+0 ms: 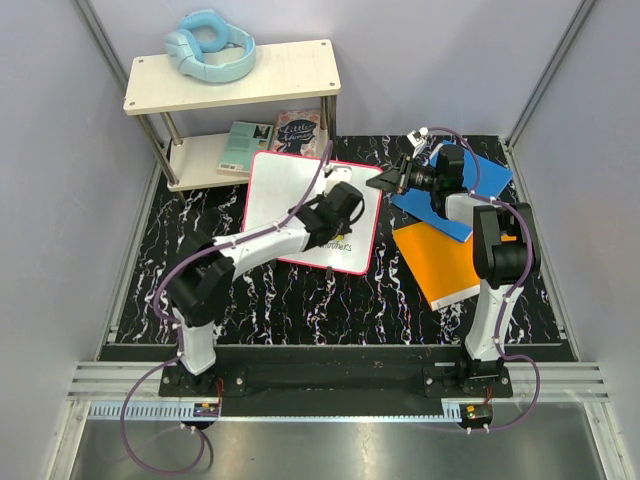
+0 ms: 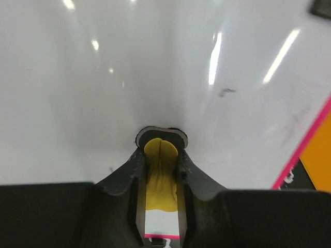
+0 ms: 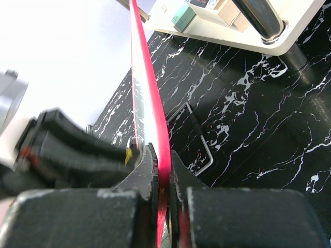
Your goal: Erase the whiteboard
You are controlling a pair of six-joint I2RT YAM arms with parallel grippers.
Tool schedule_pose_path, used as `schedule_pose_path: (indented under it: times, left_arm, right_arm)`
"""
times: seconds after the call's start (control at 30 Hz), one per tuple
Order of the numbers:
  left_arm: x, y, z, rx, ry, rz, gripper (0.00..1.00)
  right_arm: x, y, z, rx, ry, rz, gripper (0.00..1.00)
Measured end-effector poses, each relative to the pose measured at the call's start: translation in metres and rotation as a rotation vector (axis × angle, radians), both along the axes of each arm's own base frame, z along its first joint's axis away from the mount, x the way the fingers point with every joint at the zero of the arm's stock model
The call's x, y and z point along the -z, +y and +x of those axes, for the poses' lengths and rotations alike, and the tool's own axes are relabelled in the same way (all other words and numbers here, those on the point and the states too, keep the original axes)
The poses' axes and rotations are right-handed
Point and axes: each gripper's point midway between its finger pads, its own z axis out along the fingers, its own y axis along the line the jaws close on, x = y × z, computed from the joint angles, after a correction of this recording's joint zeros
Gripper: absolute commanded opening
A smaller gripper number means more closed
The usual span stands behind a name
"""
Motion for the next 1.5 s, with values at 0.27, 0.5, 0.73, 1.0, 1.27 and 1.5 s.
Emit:
schedule_pose_path:
  times: [0.27,0.5,0.73,1.0,1.27,1.5]
  left_arm:
    - [0.002,-0.017,-0.012,0.013,-0.012,-0.037,0.00]
    - [0.019,0.033,-0.025,-0.161,0.014,-0.051,0.00]
    - [0.023,0.122,-0.011,-0.409,0.068,-0.030,0.00]
    - [0.034,0.218,-0.003,-0.688,0.079,0.066,0.00]
    - [0.042,0.219,-0.001,-0.624,0.097,0.139,0.00]
    - [0.051,0.174,-0.027,-0.449,0.094,0.280,0.00]
  right_arm:
    - [0.000,0.000,-0.001,-0.009,-0.013,-0.001,0.00]
    - [-0.003,0.005,-0.005,-0.033,-0.030,0.002,0.00]
    - [-0.003,0.007,-0.004,-0.029,-0.030,0.002,0.00]
    - [-0.007,0.008,-0.007,-0.032,-0.010,0.008,0.00]
    - [-0.010,0.009,-0.011,-0.041,0.012,0.014,0.00]
    - [-0.010,0.009,-0.012,-0.040,0.008,0.012,0.00]
